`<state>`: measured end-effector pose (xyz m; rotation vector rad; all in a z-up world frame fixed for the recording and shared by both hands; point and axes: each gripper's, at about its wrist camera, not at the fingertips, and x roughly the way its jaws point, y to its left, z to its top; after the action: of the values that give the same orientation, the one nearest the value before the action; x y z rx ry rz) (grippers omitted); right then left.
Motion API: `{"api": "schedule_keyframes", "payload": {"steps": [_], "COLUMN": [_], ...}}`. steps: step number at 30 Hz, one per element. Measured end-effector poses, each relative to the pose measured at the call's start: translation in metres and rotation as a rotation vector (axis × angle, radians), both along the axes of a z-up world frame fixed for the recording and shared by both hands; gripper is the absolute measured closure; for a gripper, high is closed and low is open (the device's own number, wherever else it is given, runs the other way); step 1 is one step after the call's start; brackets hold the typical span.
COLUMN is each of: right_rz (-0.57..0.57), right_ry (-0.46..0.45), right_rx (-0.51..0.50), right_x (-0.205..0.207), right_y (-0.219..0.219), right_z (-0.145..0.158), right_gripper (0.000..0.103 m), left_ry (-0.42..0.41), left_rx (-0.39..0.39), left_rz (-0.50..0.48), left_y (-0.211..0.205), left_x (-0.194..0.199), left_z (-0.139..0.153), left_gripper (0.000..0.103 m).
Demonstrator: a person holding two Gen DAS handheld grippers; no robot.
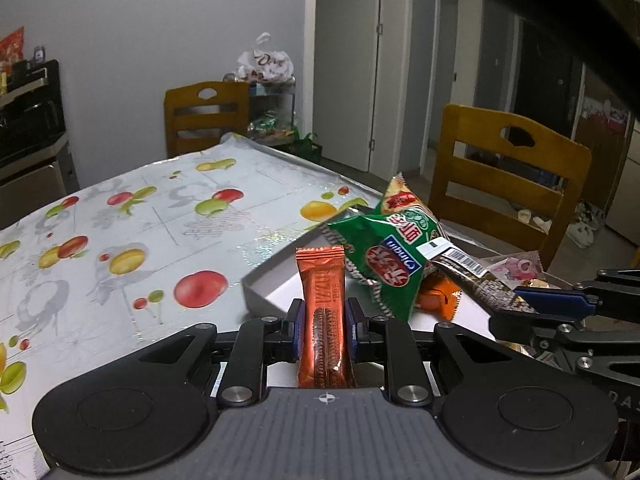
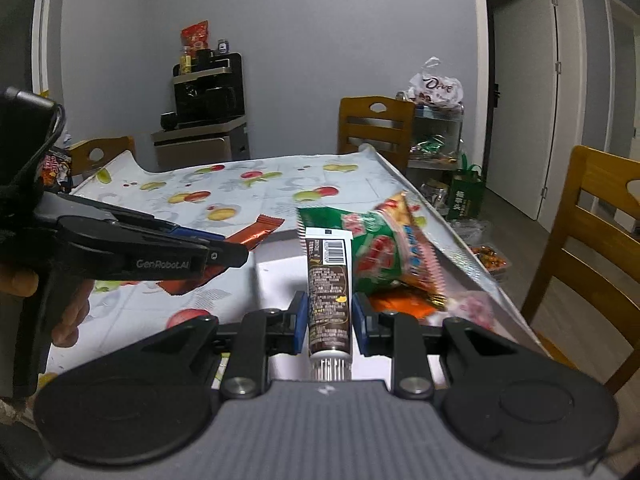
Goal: Organize snacks
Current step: 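Lift the tube and orange bar and carry both toward the grey box, then lower both held snacks into the grey box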
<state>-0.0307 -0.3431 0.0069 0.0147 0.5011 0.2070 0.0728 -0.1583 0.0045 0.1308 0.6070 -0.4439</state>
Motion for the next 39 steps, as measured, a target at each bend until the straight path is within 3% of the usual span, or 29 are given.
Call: {"api": "schedule_keyframes", "payload": {"steps": [16, 39], "right_rz": [0.056, 0.141], "right_ry": [0.090, 0.162], "right_rx": [-0.007, 0.031], "right_x": [0.007, 0.021], "right_y": [-0.021, 0.010], "right_z": [-0.034, -0.051], "right_gripper": [0.079, 0.079], "left_ry": [0.028, 0.031], "left_rx": [0.056, 0.045], "left_rz": [0.042, 0.062], "left_y": [-0.040, -0.046], "left_x": [0.025, 0.039], "left_z": [-0.019, -0.023], "left_gripper": [0.080, 0.080]}}
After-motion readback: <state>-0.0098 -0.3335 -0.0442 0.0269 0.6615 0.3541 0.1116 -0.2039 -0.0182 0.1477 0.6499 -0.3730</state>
